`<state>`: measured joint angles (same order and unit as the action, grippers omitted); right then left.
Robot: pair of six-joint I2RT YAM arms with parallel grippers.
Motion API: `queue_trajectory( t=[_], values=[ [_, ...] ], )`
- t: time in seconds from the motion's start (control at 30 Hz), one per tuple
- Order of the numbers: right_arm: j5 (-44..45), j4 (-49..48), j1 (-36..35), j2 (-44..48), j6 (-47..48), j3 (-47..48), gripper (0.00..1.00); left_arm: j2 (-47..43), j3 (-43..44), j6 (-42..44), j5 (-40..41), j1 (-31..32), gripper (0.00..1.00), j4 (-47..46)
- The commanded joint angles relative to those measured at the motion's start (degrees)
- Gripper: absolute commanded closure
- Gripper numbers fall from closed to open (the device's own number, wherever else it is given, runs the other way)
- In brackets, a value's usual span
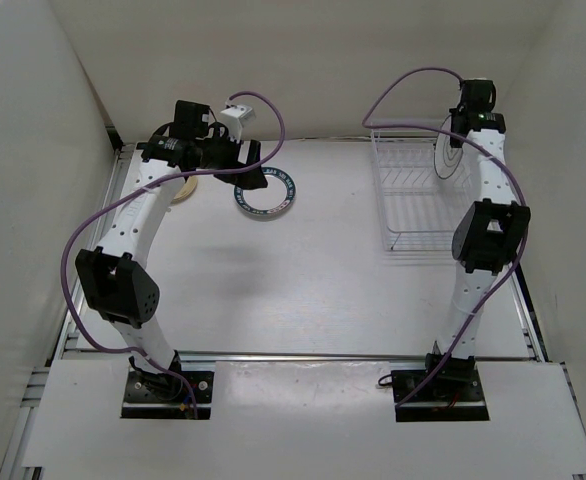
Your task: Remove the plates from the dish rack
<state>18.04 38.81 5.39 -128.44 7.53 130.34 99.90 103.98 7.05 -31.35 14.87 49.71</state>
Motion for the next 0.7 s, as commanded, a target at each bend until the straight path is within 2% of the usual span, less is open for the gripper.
queue_trajectory(
  t=[0.0,0.2,0.4,0.57,0.6,0.67],
  values=[
    [5.3,-5.2,-1.7,6.4,-0.8,0.0,1.0,-0.9,0.6,0.2,-2.7,0.0,0.01,-0.3],
    [11.0,-7.4,-3.4,10.6,1.0,-1.1,1.0,-0.4,1.1,0.2,-3.2,0.0,0.01,-0.3],
    [9.2,-5.8,-4.4,16.5,-0.6,-1.1,1.0,0.7,2.5,-1.8,-3.2,0.0,0.01,-1.4],
    [-27.4,4.2,-3.4,22.7,-4.4,-2.5,1.0,2.6,4.6,-4.9,-1.9,0.0,0.01,-3.1],
    [-40.3,5.7,-3.4,23.3,-5.5,-3.4,1.0,2.6,5.4,-5.7,-3.3,0.0,0.01,-3.1],
    [-52.3,6.4,-3.4,24.4,-7.3,-6.8,1.0,3.9,6.3,-6.5,-5.1,0.0,0.01,-3.7]
  ],
)
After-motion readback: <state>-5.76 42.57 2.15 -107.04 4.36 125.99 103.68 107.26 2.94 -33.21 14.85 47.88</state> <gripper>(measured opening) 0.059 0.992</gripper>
